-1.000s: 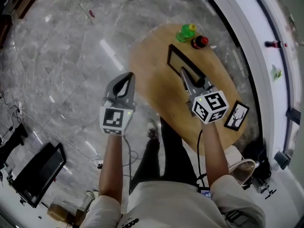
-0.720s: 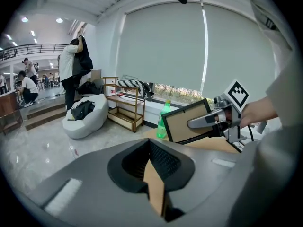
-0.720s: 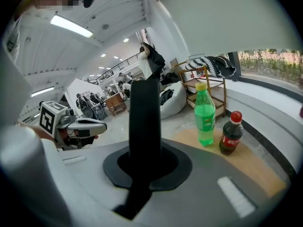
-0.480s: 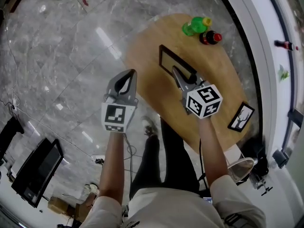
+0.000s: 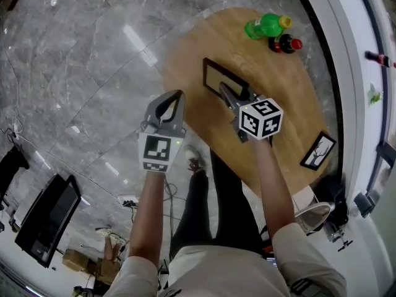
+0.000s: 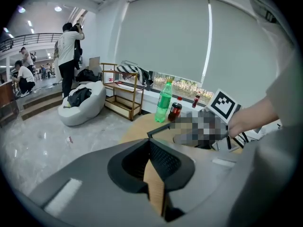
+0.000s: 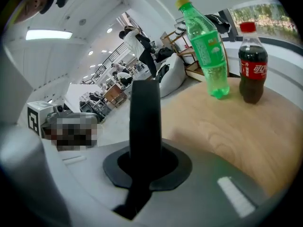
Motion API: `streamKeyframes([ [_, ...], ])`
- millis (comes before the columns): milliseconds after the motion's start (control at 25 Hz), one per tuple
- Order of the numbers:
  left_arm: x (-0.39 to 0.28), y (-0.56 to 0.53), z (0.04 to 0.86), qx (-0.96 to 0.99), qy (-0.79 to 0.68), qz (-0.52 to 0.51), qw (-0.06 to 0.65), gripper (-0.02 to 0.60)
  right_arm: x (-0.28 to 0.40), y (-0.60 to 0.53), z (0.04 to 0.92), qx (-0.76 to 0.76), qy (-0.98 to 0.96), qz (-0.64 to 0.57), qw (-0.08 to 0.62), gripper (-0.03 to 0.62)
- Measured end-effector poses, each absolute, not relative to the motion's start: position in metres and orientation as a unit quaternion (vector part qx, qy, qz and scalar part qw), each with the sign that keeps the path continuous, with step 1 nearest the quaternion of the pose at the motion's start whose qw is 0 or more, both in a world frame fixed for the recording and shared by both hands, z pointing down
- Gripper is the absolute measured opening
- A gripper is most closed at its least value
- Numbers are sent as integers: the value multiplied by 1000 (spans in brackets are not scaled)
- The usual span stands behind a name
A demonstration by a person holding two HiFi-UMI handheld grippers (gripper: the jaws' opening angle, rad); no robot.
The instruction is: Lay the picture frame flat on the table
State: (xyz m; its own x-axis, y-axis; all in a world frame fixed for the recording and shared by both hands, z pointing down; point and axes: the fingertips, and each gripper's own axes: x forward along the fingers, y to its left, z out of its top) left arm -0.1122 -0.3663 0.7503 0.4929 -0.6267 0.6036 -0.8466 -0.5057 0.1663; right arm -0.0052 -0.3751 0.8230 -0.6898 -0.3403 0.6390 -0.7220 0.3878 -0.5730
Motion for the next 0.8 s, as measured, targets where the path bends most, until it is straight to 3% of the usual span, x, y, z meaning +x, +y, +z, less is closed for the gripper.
streamKeyframes([
  [280,-111,-361,764,830,-441,242,242,9,-4,-380,848,331,-783,489,196,35],
  [800,-105,-356,771,828,-435,243,257,9,22,-392,876,389,-754,470,243,206],
])
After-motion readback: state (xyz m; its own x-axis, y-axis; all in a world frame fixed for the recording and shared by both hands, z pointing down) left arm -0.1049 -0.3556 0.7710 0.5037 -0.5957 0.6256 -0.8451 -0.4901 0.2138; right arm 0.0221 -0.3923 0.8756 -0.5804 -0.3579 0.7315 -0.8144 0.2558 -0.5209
